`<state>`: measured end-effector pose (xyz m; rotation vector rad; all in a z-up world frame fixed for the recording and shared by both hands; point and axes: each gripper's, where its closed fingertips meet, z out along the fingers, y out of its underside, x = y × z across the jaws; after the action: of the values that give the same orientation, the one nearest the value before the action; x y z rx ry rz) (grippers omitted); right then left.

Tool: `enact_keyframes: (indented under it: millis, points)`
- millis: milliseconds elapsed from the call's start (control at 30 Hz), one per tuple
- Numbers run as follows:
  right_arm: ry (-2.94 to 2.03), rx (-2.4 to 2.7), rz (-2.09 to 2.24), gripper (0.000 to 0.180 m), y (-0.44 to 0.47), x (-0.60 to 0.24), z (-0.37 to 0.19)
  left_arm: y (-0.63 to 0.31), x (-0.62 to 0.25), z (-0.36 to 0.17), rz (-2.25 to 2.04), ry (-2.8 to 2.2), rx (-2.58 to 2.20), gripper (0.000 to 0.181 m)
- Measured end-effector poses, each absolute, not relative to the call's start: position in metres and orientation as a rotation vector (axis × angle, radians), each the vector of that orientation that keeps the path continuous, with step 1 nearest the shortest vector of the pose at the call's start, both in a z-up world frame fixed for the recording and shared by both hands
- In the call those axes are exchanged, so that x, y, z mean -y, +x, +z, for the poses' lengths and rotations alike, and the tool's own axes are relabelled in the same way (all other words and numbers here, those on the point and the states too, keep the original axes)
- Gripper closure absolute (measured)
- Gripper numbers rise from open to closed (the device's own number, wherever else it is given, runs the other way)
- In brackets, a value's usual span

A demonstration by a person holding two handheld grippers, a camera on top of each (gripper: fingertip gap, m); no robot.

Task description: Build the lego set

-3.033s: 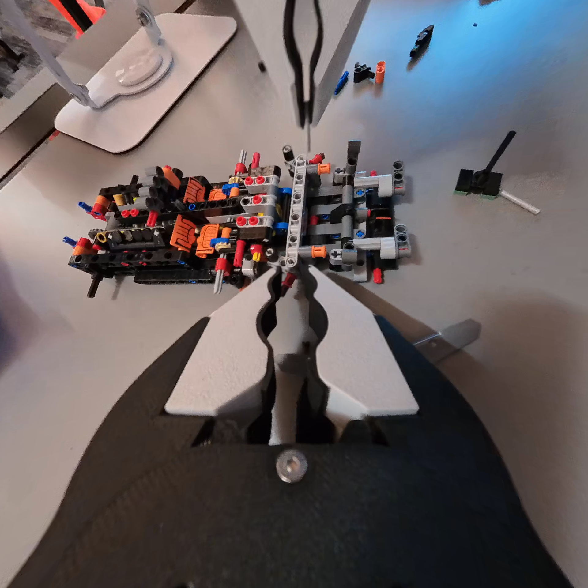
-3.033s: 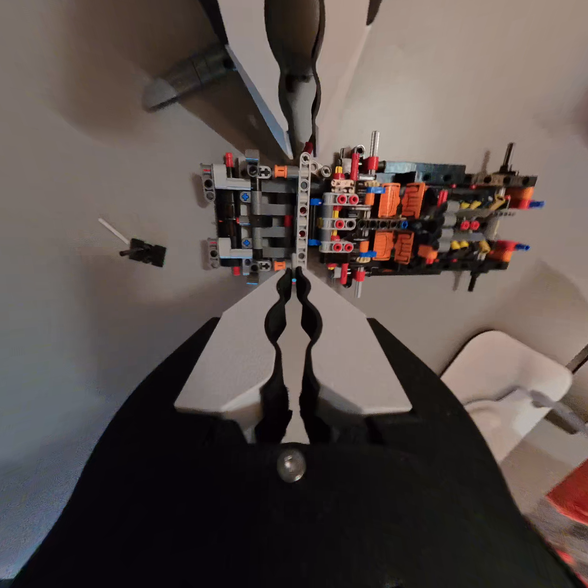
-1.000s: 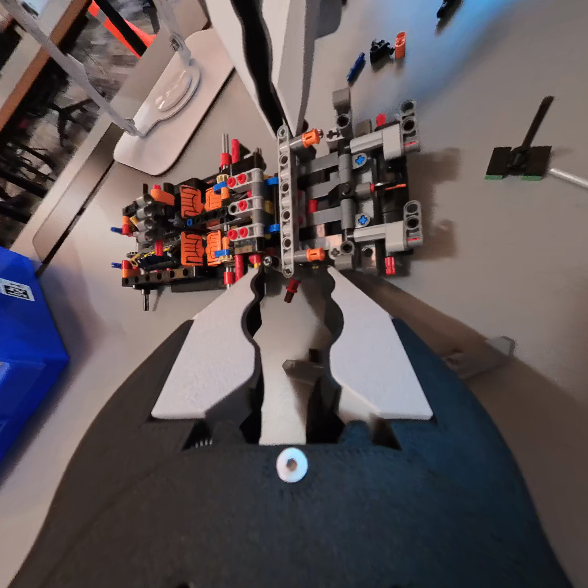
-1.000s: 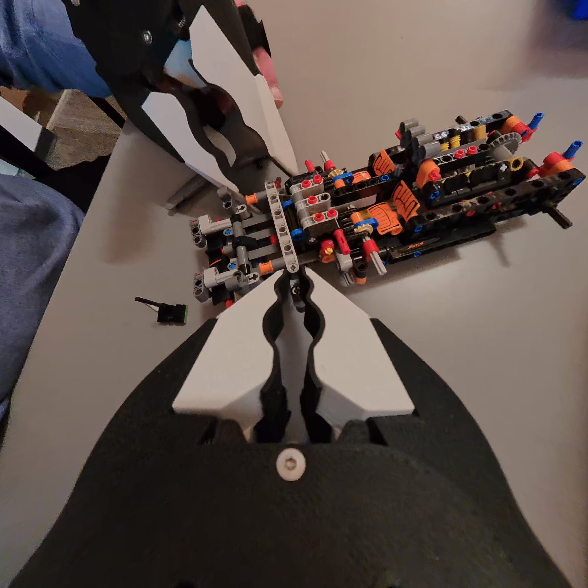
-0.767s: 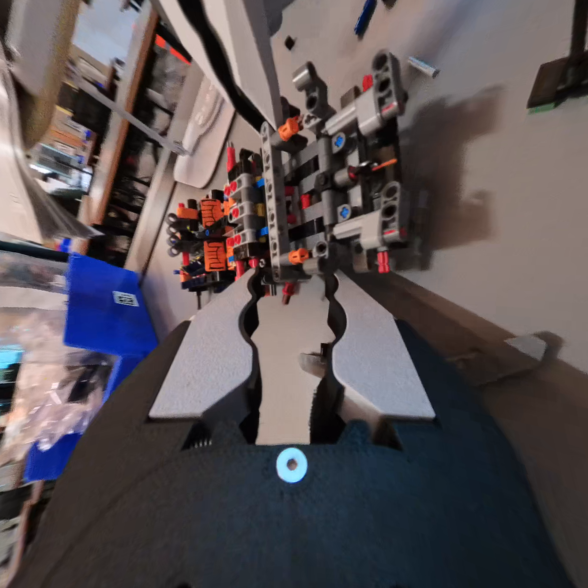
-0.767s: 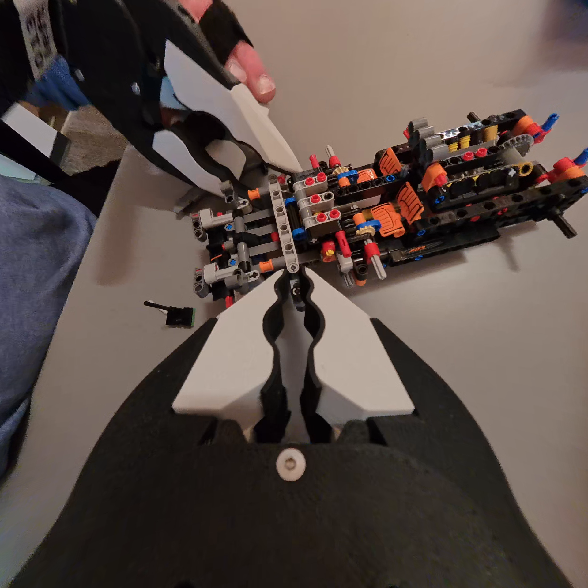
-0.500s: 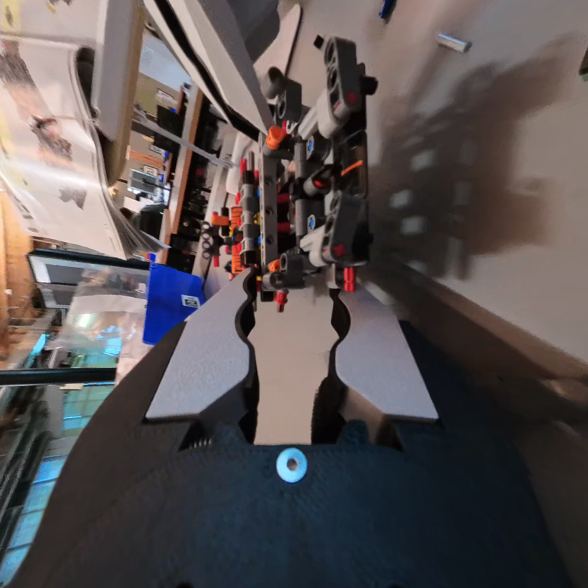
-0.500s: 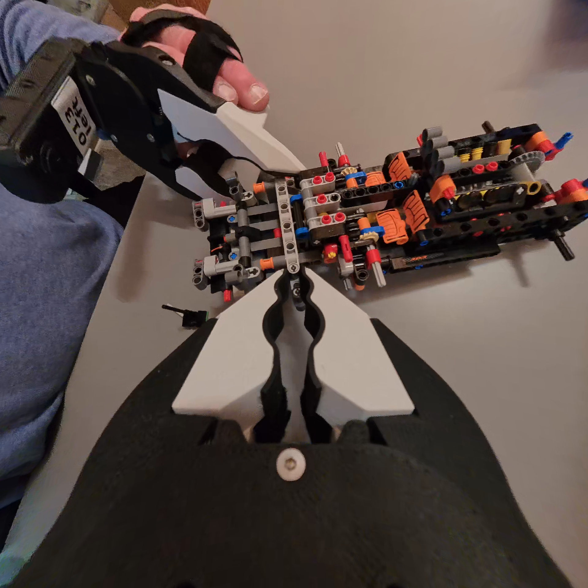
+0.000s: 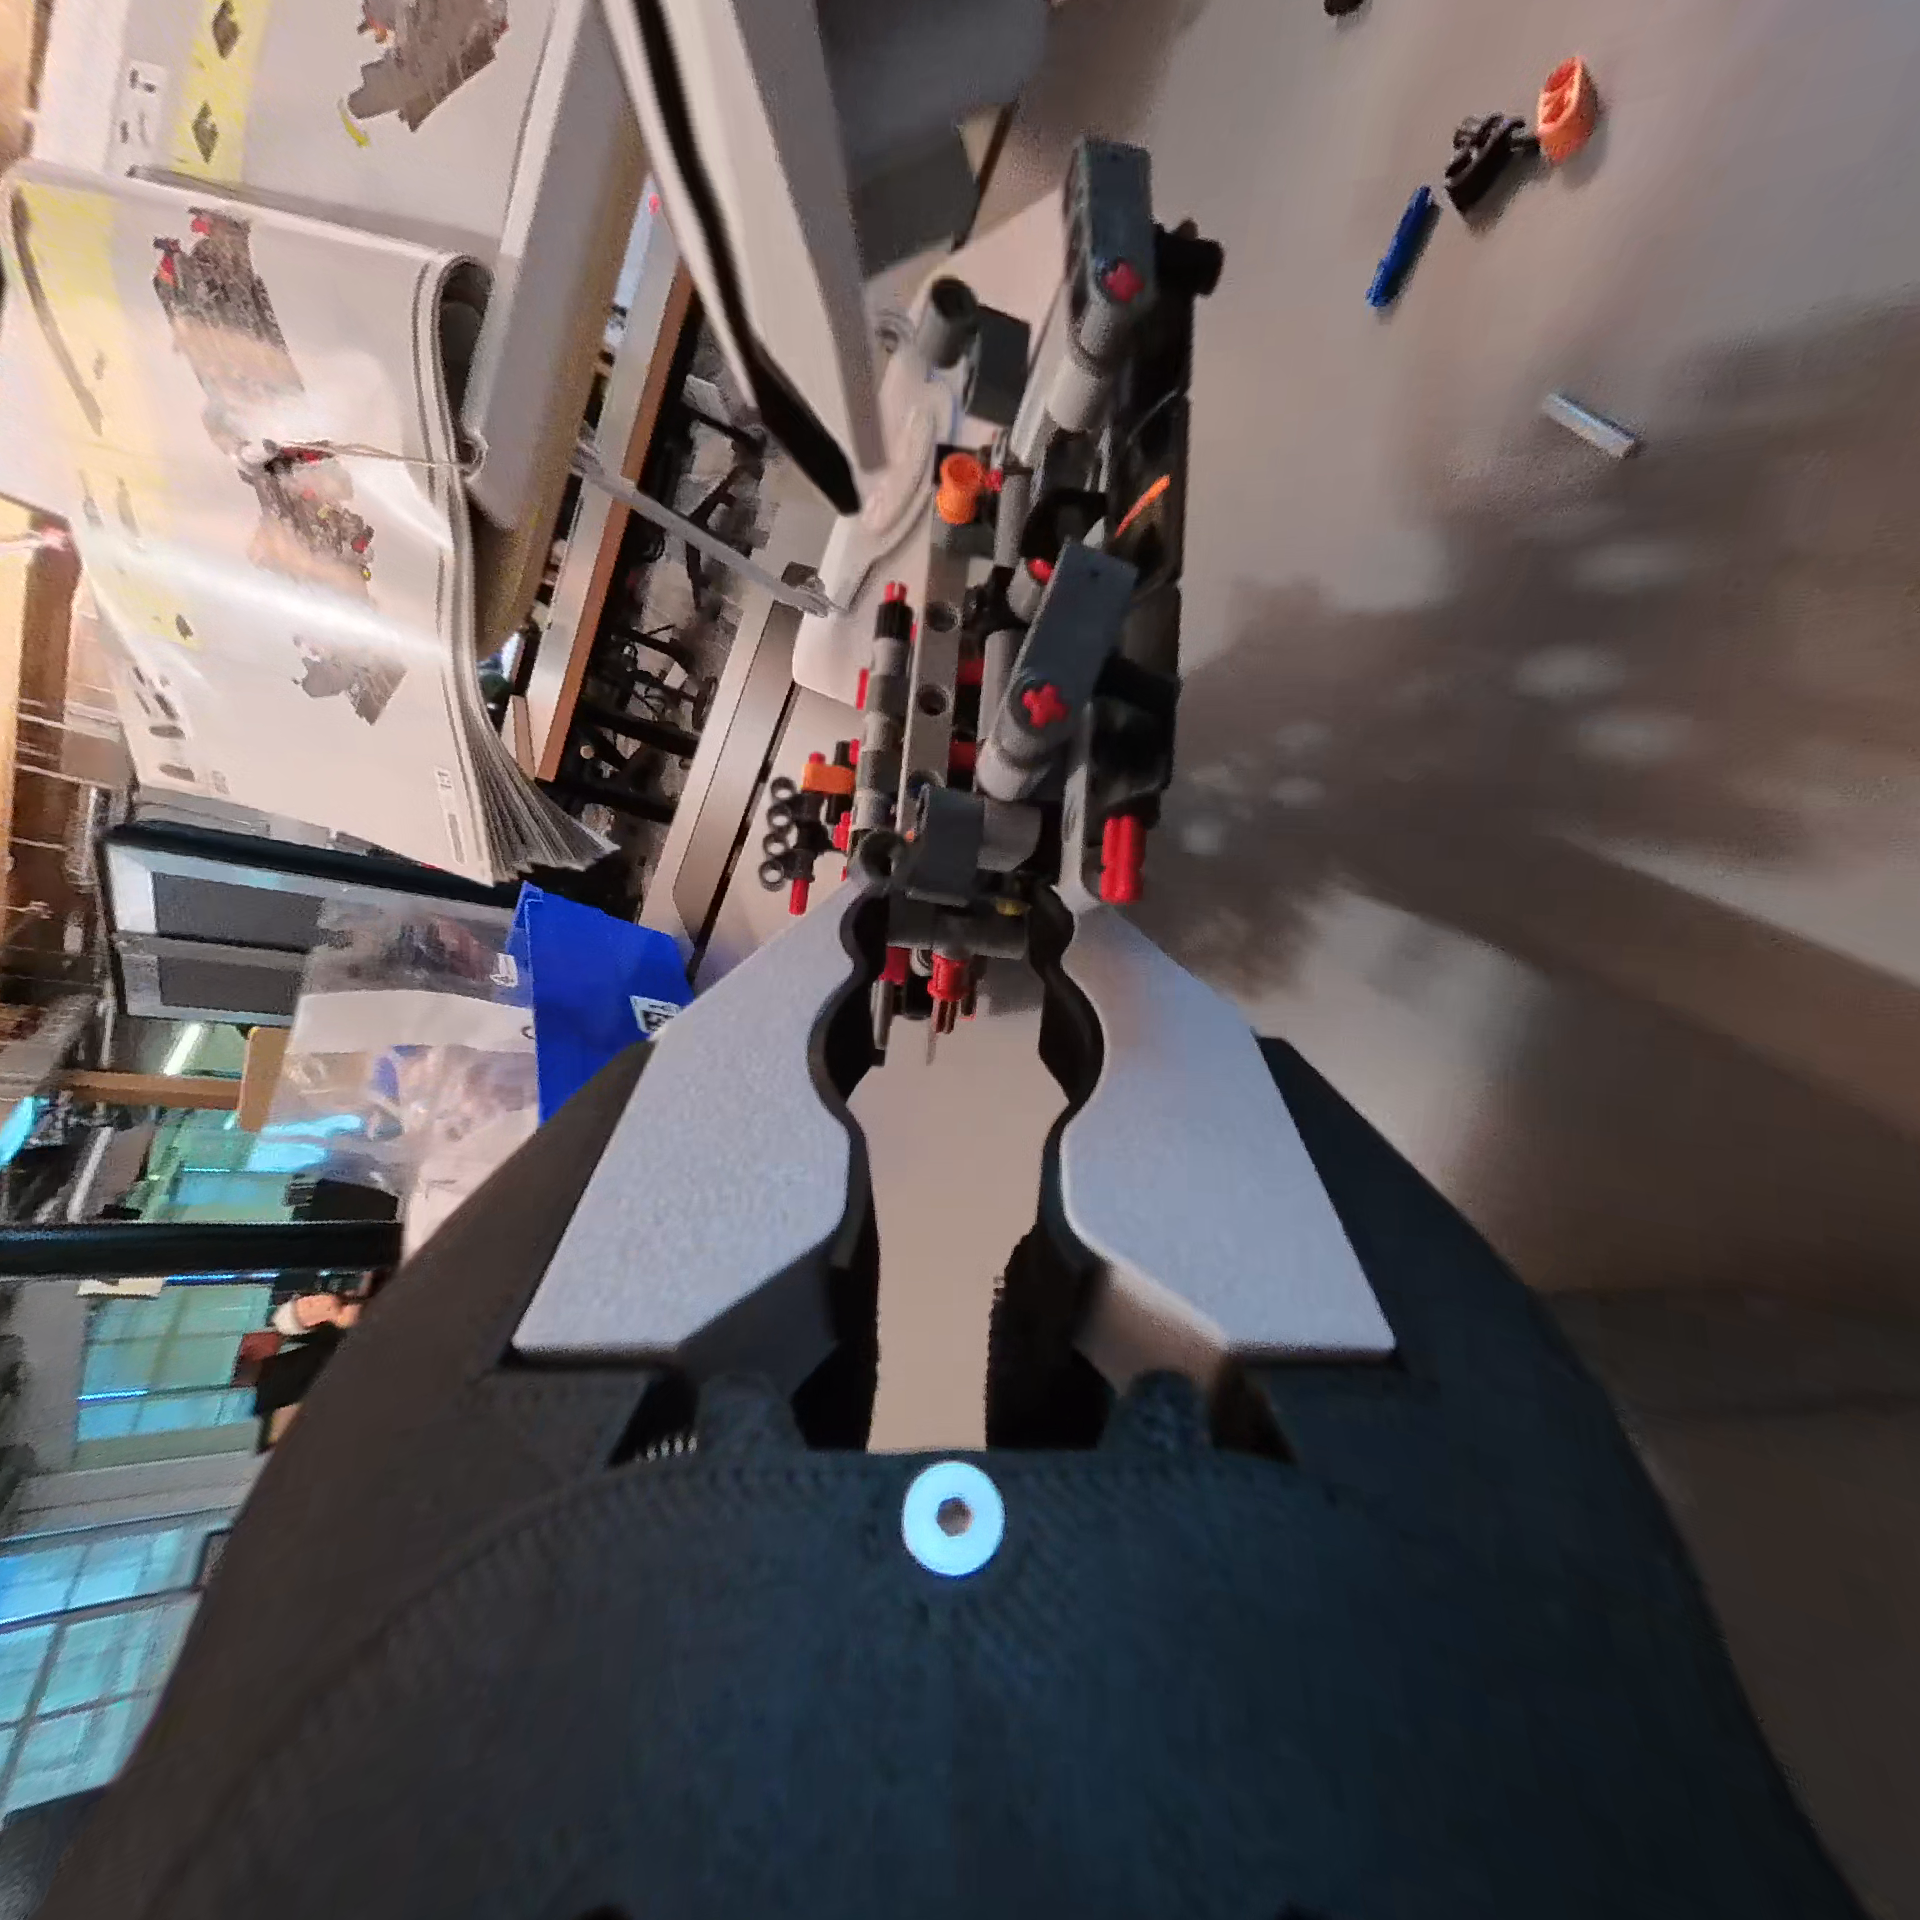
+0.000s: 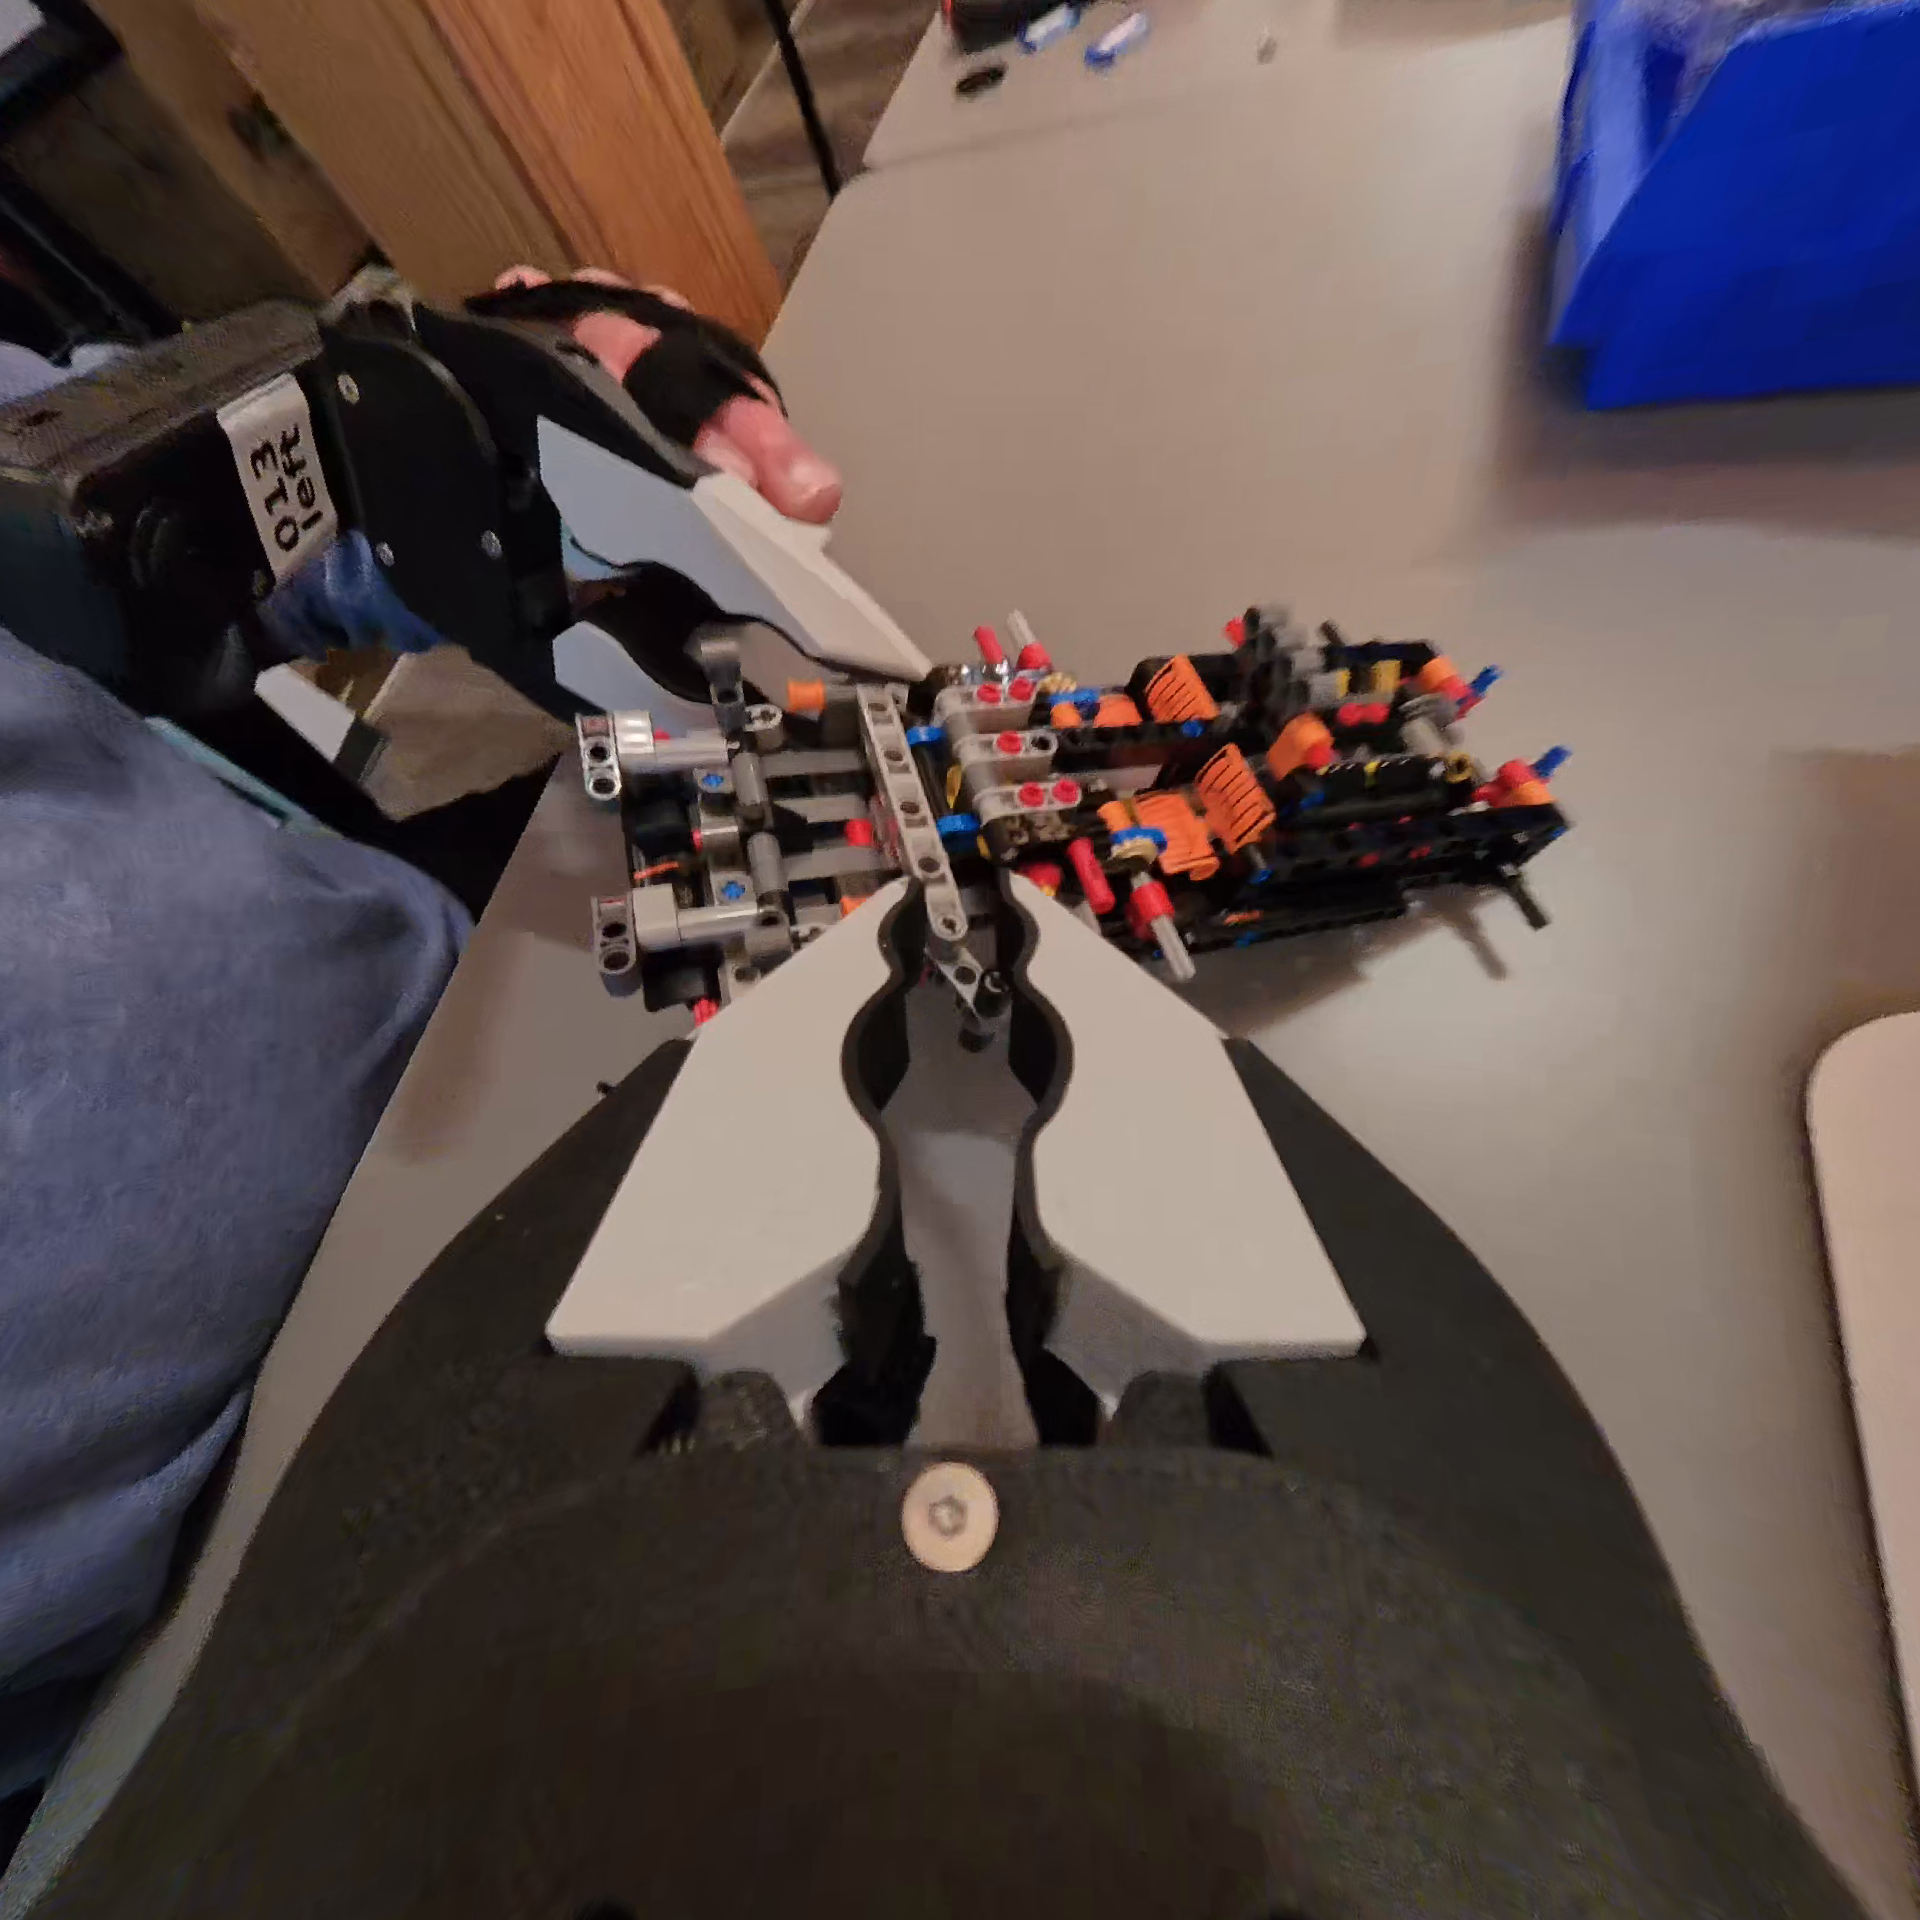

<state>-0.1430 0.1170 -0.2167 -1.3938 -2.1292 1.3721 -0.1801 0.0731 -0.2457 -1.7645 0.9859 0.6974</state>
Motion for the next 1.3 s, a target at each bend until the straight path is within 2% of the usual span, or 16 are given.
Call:
enact_keyframes:
  millis: [67,300,433,533,833,967,1167,1300]
  points:
    - [-1.380,2.089,1.316,0.162,-0.143,-0.124,-0.208,-0.180,-0.073,-0.243,0.710,-1.769,-0.997,0.157]
    - [-1.147,2.227,0.852,0.161,-0.142,-0.108,-0.210,-0.173,-0.077,-0.239,0.691,-1.803,-1.018,0.157]
    - [-1.214,2.300,0.739,0.162,-0.142,-0.106,-0.223,-0.172,-0.078,-0.237,0.707,-1.805,-1.037,0.157]
    - [-1.278,2.348,0.778,0.159,-0.141,-0.104,-0.230,-0.168,-0.079,-0.239,0.739,-1.790,-1.068,0.157]
    - [-1.456,2.451,1.162,0.172,-0.135,-0.098,-0.247,-0.162,-0.076,-0.251,0.796,-1.749,-1.135,0.157]
    - [-1.411,2.444,1.131,0.169,-0.135,-0.096,-0.247,-0.164,-0.074,-0.254,0.814,-1.734,-1.148,0.157]
    - [-1.301,2.155,1.265,0.161,-0.135,-0.112,-0.207,-0.170,-0.076,-0.243,0.711,-1.755,-1.072,0.157]
    - [-1.280,2.054,1.101,0.153,-0.124,-0.127,-0.197,-0.177,-0.078,-0.232,0.607,-1.785,-0.997,0.157]
